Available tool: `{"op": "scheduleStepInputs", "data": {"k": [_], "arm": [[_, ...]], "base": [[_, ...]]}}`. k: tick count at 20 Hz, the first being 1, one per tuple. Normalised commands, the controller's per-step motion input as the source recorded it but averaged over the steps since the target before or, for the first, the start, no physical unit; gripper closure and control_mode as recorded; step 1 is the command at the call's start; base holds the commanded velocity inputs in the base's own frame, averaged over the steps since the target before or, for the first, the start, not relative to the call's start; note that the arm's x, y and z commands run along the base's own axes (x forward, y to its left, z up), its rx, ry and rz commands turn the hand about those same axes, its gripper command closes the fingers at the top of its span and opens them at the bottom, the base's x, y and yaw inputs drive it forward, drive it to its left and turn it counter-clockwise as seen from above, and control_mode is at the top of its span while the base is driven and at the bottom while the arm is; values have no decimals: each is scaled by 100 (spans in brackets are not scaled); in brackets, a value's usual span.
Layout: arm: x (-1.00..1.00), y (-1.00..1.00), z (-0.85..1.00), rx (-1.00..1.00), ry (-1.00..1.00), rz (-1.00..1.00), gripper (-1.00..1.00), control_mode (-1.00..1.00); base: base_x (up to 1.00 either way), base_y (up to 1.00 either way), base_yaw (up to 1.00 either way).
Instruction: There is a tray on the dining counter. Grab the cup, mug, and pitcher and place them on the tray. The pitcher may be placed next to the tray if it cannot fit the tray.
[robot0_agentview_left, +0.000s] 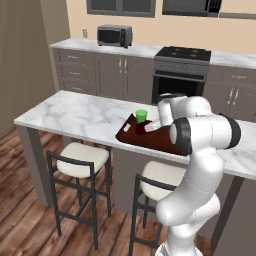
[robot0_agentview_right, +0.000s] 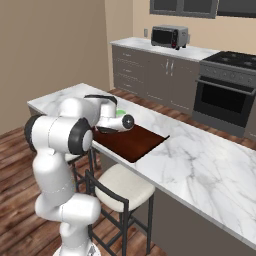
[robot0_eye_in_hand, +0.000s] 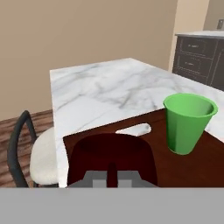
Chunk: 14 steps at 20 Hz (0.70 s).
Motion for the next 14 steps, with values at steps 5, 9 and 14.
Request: {"op": "scheduleStepInputs", "data": {"k": [5,9,14], "arm": [[49,0,-15,-3,0,0,100,-100],[48,1,-17,-3,0,0,100,-100],[31,16,-7,-1,0,0,100,-100]], "base": [[0,0,0],[0,0,0],[0,0,0]]}}
